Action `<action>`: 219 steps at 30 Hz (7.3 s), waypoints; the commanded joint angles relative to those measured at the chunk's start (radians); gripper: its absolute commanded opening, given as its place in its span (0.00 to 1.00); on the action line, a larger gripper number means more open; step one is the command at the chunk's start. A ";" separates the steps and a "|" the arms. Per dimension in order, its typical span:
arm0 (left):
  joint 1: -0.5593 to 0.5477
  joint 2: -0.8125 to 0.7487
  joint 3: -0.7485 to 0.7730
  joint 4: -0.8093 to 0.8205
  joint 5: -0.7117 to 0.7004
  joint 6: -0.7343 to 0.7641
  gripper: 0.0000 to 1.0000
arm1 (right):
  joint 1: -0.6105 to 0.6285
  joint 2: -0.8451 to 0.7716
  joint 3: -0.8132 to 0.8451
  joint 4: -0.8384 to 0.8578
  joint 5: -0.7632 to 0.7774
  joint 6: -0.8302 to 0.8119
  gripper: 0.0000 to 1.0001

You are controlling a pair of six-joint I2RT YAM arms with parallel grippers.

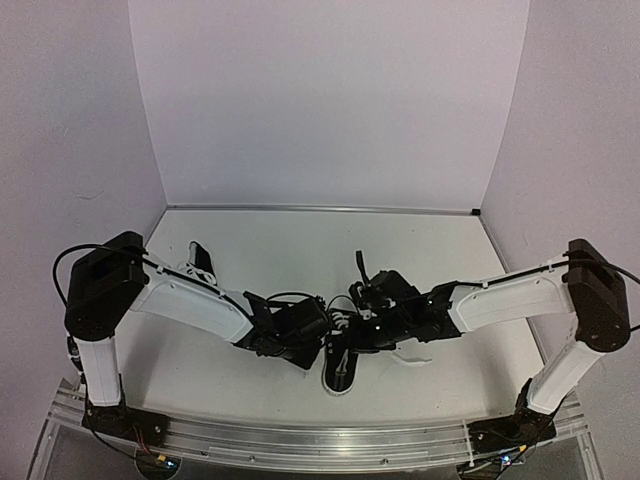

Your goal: Tie the shoes

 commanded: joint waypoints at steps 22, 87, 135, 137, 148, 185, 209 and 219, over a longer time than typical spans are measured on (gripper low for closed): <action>0.148 -0.338 -0.195 -0.008 0.116 0.150 0.00 | -0.035 -0.378 -0.138 -0.210 0.125 -0.012 0.55; 0.177 -0.256 -0.259 0.044 0.258 0.191 0.36 | -0.172 -0.109 -0.149 -0.407 0.017 -0.281 0.00; 0.119 -0.851 -0.513 0.114 0.405 0.310 0.00 | -0.068 0.166 0.664 -0.227 -0.251 -0.370 0.00; 0.102 -0.870 -0.519 0.114 0.426 0.319 0.00 | -0.053 0.235 0.702 -0.205 -0.251 -0.349 0.00; 0.059 -0.906 -0.535 0.101 0.481 0.330 0.00 | -0.016 0.496 0.889 -0.169 -0.346 -0.269 0.37; 0.169 -0.224 -0.060 0.390 0.182 -0.603 0.00 | -0.162 -0.134 0.081 -0.136 -0.148 -0.432 0.27; 0.219 -0.157 -0.138 0.598 0.244 -0.771 0.00 | -0.105 0.090 0.233 -0.151 -0.182 -0.561 0.34; 0.227 -0.153 -0.156 0.623 0.247 -0.796 0.00 | -0.086 0.123 0.256 -0.191 -0.173 -0.605 0.28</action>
